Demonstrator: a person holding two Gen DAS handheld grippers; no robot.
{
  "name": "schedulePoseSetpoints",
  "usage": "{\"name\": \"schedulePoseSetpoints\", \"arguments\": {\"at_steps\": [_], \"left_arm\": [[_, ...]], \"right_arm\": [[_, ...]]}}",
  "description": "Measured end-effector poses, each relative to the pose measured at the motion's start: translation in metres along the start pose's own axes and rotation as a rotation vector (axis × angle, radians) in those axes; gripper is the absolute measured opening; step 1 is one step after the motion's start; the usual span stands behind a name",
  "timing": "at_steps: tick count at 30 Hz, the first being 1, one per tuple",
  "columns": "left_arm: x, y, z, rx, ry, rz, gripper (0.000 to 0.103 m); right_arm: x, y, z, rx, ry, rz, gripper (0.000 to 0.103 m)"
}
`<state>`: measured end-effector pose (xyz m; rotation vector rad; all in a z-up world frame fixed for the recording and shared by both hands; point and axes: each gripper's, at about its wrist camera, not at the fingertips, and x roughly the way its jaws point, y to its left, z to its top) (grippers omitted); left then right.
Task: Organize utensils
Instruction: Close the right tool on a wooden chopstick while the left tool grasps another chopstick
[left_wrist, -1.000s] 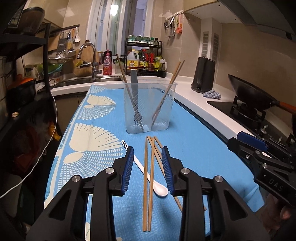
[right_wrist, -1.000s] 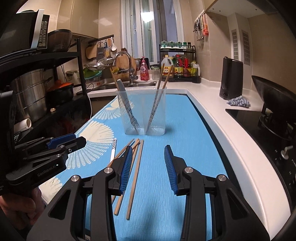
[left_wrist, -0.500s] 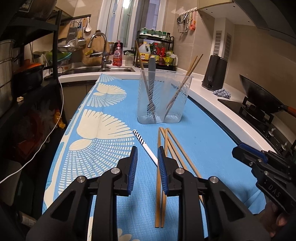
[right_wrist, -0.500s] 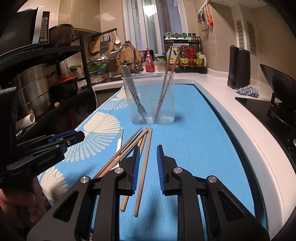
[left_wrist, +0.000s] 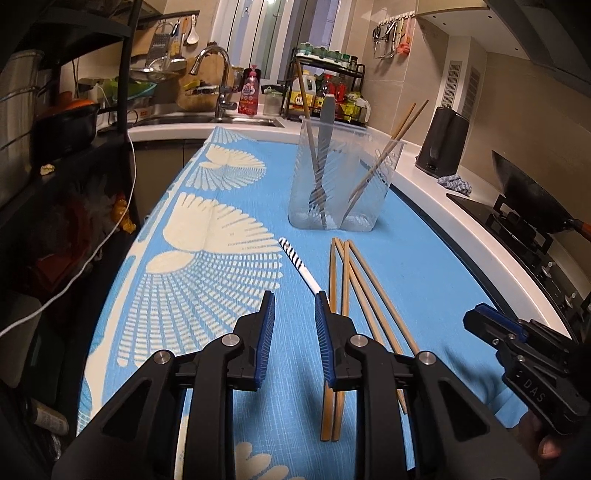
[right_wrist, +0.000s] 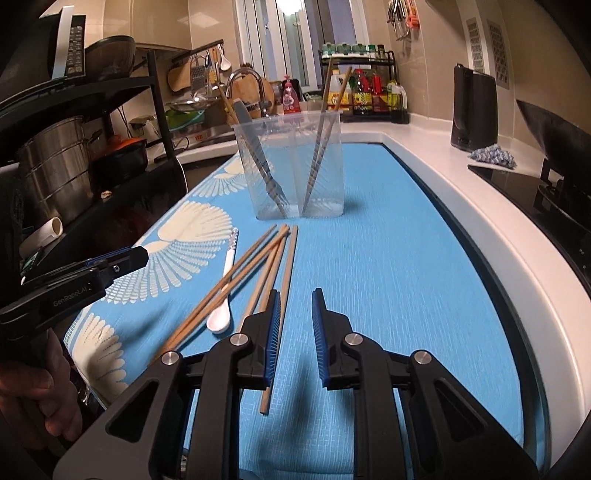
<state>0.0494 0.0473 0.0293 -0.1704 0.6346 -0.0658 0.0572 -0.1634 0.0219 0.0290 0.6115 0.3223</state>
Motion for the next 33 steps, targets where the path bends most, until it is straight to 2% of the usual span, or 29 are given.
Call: {"name": "schedulePoseSetpoints", "arguments": {"at_steps": [7, 16, 21, 23, 29, 31, 33], "left_arm": [[0.019, -0.003, -0.024, -0.04, 0.097, -0.042, 0.018], [0.029, -0.008, -0.037, -0.052, 0.148, -0.083, 0.018], [0.035, -0.012, -0.039, -0.03, 0.166, -0.053, 0.017], [0.039, -0.012, -0.041, -0.031, 0.184, -0.053, 0.01], [0.039, -0.019, -0.041, 0.007, 0.178, -0.035, 0.007], [0.038, -0.02, -0.041, 0.013, 0.177, -0.031, 0.006], [0.037, -0.019, -0.039, 0.02, 0.164, -0.024, 0.006]], "right_arm": [[0.018, 0.005, -0.015, -0.006, 0.08, 0.026, 0.018], [0.033, 0.012, -0.027, -0.03, 0.145, 0.027, 0.018], [0.036, 0.013, -0.03, -0.04, 0.152, 0.01, 0.018], [0.036, 0.013, -0.03, -0.036, 0.154, 0.003, 0.018], [0.036, 0.014, -0.031, -0.04, 0.154, -0.009, 0.017], [0.036, 0.013, -0.029, -0.031, 0.16, -0.016, 0.006], [0.034, 0.007, -0.027, 0.007, 0.157, -0.012, 0.006]]}}
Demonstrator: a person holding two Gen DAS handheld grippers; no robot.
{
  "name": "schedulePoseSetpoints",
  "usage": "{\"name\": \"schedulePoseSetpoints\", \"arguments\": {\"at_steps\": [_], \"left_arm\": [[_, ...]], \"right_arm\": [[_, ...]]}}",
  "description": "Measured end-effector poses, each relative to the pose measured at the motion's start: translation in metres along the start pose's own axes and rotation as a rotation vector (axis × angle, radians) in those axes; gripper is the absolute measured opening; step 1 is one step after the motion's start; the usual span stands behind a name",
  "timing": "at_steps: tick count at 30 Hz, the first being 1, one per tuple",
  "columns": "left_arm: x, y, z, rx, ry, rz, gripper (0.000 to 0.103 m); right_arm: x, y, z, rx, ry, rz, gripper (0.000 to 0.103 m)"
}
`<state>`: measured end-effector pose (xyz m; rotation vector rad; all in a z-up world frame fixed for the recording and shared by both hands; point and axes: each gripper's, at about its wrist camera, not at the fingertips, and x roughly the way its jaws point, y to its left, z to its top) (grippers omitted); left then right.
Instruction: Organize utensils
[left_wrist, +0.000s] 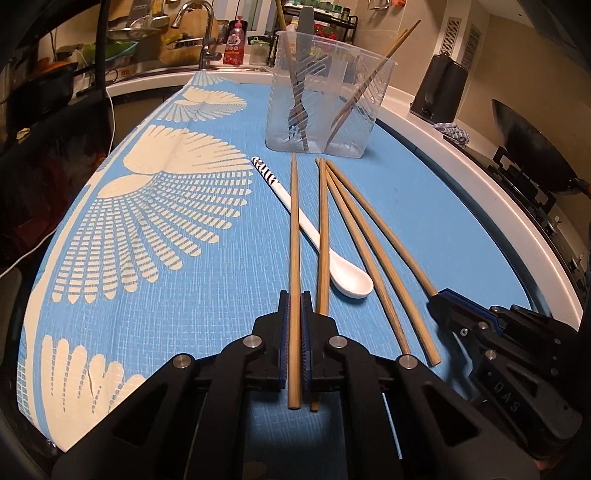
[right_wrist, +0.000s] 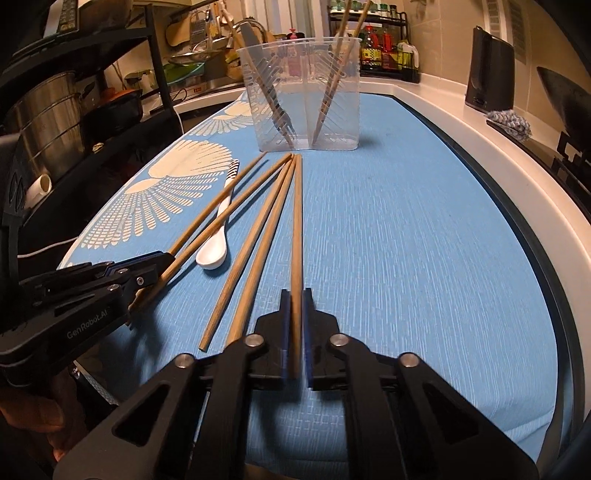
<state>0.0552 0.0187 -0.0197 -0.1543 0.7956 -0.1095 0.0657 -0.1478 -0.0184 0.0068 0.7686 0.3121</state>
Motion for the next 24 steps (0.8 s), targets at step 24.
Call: {"name": "schedulePoseSetpoints", "arguments": {"at_steps": [24], "left_arm": [[-0.008, 0.022, 0.003, -0.047, -0.049, 0.148, 0.006]], "right_arm": [[-0.003, -0.039, -0.004, 0.075, -0.023, -0.111, 0.008]]}}
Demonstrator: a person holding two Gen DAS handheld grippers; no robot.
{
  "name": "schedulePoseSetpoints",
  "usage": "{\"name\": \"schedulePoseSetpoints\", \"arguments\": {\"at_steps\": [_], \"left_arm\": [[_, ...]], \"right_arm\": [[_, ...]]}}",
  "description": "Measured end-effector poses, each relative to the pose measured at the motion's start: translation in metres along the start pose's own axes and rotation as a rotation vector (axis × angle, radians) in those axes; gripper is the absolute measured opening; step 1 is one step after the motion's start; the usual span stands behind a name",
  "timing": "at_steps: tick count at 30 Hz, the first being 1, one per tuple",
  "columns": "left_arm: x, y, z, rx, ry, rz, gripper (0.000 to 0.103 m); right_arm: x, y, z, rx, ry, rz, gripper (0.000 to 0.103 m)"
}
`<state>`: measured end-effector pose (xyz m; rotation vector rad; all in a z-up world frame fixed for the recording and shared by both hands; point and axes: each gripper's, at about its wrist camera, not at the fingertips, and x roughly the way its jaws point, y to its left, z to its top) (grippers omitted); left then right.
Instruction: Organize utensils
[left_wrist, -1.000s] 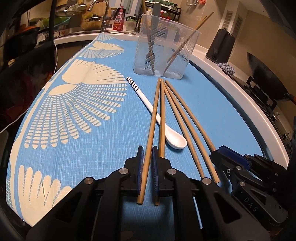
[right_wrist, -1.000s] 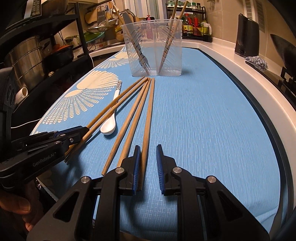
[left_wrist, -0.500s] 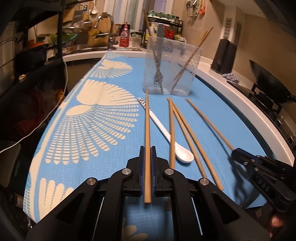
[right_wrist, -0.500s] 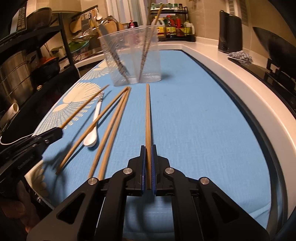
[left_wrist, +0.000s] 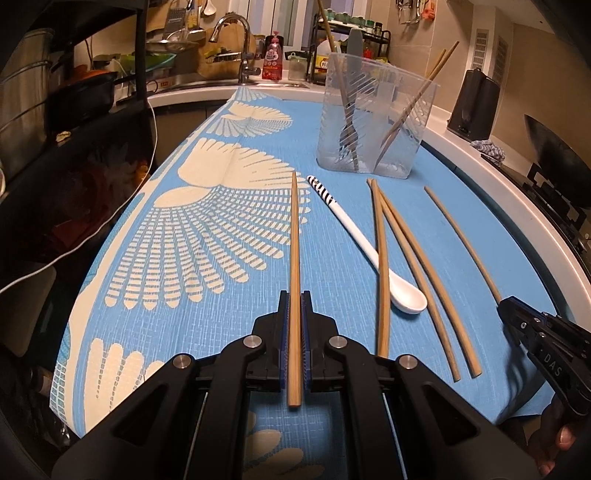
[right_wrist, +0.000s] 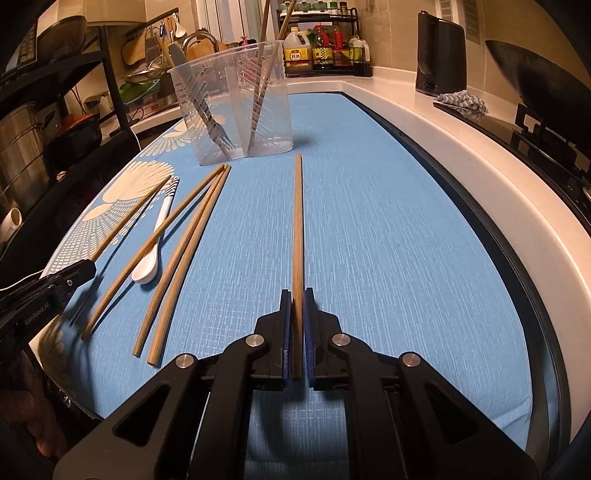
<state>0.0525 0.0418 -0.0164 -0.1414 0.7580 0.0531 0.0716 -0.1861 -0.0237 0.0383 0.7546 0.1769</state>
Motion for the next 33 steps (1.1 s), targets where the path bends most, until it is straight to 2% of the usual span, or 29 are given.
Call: {"name": "schedulePoseSetpoints", "arguments": {"at_steps": [6, 18, 33], "left_arm": [[0.003, 0.006, -0.003, -0.032, 0.021, 0.002, 0.006], [-0.005, 0.001, -0.014, -0.048, -0.01, 0.039, 0.006], [-0.005, -0.005, -0.016, -0.016, -0.032, 0.064, 0.006]], "right_arm": [[-0.001, 0.0, -0.002, -0.005, -0.006, 0.002, 0.01], [-0.003, 0.0, -0.004, -0.014, -0.013, 0.002, 0.011], [-0.002, 0.002, -0.005, -0.023, -0.025, -0.002, 0.013]]}}
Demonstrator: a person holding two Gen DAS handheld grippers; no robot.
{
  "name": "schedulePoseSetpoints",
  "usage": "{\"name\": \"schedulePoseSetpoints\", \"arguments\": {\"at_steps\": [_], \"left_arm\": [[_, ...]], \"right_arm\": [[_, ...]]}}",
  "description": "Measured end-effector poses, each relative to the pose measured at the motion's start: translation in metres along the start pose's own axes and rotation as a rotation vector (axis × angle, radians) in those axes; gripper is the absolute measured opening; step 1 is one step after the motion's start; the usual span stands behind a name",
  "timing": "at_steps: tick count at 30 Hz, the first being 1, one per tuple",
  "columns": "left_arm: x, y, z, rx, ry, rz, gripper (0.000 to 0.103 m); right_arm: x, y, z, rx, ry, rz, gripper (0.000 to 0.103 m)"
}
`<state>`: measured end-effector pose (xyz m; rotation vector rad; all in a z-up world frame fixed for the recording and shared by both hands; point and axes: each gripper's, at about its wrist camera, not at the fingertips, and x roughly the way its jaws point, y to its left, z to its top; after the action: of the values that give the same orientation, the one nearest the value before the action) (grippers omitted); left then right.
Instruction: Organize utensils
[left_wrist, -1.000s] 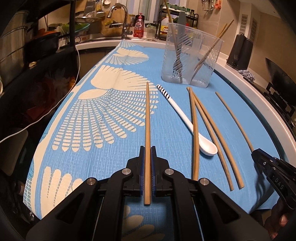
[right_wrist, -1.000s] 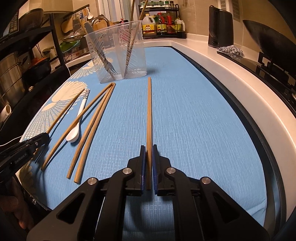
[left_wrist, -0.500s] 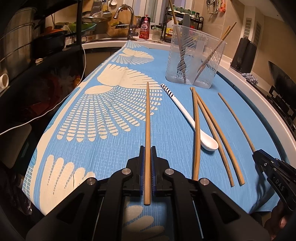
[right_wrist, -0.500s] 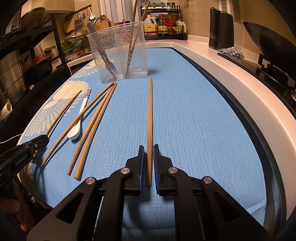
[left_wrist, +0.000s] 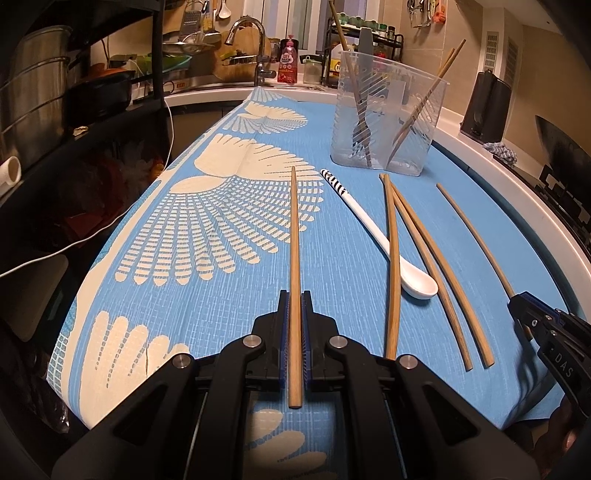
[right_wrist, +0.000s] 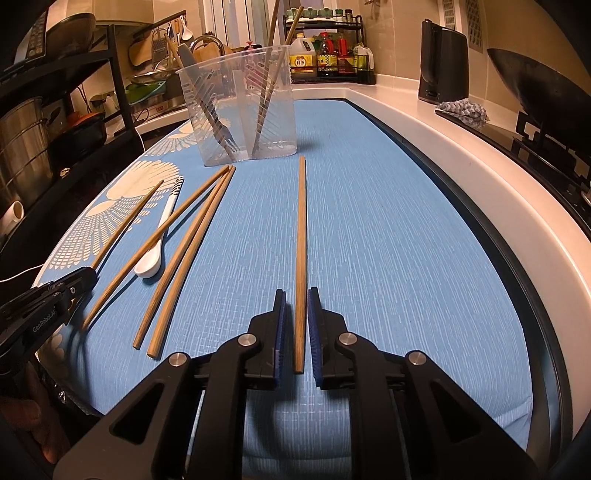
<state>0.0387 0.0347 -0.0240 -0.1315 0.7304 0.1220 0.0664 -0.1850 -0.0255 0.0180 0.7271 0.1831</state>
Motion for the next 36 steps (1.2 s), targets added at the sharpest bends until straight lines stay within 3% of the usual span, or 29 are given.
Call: {"name": "schedulePoseSetpoints", "arguments": {"at_steps": [13, 36], "left_arm": [[-0.002, -0.01, -0.002, 0.058, 0.0, -0.041, 0.006], [-0.001, -0.008, -0.002, 0.045, -0.005, -0.044, 0.006]], "right_arm": [[-0.001, -0.009, 0.004, 0.009, 0.002, -0.004, 0.008], [0.0, -0.008, 0.003, -0.002, -0.005, -0.013, 0.008]]}}
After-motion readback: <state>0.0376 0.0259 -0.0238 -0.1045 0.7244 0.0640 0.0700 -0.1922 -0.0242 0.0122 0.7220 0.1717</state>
